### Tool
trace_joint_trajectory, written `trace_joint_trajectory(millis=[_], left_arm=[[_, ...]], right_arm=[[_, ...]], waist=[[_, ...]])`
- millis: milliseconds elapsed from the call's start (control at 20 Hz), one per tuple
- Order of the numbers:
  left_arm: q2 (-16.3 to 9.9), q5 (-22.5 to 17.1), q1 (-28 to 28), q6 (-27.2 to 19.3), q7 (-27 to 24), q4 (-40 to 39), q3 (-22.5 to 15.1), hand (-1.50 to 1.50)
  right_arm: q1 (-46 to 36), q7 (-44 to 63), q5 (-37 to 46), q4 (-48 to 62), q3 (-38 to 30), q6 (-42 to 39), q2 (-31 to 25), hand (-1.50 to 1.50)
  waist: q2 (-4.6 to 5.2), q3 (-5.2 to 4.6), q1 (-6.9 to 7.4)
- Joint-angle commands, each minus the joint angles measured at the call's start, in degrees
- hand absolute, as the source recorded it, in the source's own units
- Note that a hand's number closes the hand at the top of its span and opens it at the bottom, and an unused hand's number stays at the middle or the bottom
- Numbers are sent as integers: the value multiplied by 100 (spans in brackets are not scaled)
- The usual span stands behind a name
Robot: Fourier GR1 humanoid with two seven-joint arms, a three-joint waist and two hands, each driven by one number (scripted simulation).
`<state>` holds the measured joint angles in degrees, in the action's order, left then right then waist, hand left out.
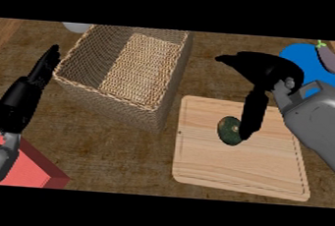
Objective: Pick the squash from the cutting board and place it in the basket
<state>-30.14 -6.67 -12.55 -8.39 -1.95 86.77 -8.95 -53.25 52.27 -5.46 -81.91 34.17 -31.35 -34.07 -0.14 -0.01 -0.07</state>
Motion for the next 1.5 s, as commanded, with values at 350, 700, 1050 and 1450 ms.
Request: trace_joint_trajectory(millis=[350,700,1050,1450], left_arm=[[433,376,-19,0,-61,-52,-29,0],[455,416,72,299,-10,-67,352,0],[667,652,-273,456,150,-232,458,0],[717,710,108,819,33,61,766,0]], right_arm=[[604,-224,798,644,162,-544,242,-150],[990,-316,1816,752,-56,-273,870,-150],[1462,-1355,2675,962,-274,-320,865,-150],[2052,-1468,3432,655,-614,-66,1264,-150]], waist=[[19,1,5],[12,1,27],[24,2,23],[15,1,14]])
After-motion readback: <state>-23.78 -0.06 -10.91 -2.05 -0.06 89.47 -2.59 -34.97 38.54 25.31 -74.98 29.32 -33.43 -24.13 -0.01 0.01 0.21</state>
